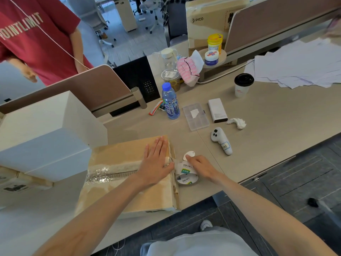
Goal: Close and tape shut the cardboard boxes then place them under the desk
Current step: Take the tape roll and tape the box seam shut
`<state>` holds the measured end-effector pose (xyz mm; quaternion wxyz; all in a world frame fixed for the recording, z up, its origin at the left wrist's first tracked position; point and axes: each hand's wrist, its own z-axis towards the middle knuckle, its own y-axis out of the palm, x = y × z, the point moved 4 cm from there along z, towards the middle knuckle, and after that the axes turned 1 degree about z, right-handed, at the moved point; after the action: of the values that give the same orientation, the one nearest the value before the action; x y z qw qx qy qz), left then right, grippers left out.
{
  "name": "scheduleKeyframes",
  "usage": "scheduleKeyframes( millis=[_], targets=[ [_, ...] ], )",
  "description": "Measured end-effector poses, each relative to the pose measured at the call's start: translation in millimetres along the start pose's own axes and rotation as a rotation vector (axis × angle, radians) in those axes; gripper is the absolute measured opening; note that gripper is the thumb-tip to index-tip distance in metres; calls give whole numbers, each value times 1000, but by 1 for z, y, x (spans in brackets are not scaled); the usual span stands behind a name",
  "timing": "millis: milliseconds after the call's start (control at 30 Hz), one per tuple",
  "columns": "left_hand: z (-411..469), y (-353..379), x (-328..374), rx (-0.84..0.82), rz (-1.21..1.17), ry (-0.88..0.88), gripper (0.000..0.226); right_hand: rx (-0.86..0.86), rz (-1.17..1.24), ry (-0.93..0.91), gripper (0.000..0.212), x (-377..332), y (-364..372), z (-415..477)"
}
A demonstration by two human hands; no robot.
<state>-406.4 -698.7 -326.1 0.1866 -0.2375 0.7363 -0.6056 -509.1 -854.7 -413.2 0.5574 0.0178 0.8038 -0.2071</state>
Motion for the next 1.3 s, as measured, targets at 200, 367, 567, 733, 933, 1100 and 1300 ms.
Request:
scheduleKeyframes(
  millis=[200, 367, 567, 733, 933, 1100, 1300],
  targets=[
    [1, 0, 0, -24, -15, 3, 93, 193, 151, 21, 51, 14, -7, -3],
    [0, -1, 0, -16, -21, 3, 93, 190, 140, -12, 52, 12, -8, -1],
    [0, -1, 0, -10, -25, 1, 91, 93, 9, -12, 51, -1, -5, 2],
    [1, -1, 0, -9, -17, -4, 91, 48, -81, -30, 50, -12, -7, 2],
    [0, -2, 1, -13, -2, -6, 92, 11, -133, -63, 51, -23, -6, 1],
    [-1, -4, 2, -7, -6, -14, 92, -23, -302, -74, 49, -23, -3, -2],
    [-2, -6, 3, -24, -29, -9, 90, -39, -360, -3, 49, -14, -1, -1]
  ],
)
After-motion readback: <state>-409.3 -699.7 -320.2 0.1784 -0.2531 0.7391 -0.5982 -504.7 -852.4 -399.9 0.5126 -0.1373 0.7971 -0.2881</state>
